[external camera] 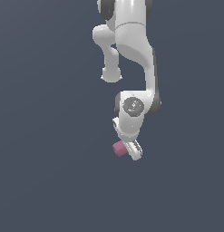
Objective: Pick up the object and move it to a goal position.
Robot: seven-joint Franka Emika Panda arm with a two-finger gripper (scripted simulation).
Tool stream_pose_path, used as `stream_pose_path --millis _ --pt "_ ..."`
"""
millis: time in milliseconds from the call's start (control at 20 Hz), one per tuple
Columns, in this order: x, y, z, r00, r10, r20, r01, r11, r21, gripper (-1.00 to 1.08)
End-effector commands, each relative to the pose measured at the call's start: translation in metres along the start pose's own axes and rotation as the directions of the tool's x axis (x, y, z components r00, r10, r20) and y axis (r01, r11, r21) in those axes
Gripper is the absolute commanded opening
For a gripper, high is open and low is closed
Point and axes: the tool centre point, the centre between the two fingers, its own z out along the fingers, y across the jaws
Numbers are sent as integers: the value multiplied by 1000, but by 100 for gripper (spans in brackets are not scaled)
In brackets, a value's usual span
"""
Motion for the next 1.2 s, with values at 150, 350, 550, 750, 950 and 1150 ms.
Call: stream_pose_path --millis 150,350,550,750,950,1150 --pt "0 -2 7 1000 0 0 0 1000 1 100" --pt "0 -2 7 1000 0 0 0 1000 1 -100" --pt "0 -2 7 1000 0 0 0 1000 1 -100" --pt "0 -2 7 1000 0 0 0 1000 1 -100" --pt "2 0 1 1000 0 0 0 1000 1 -100" --pt "4 4 -14 1000 0 0 0 1000 2 -100"
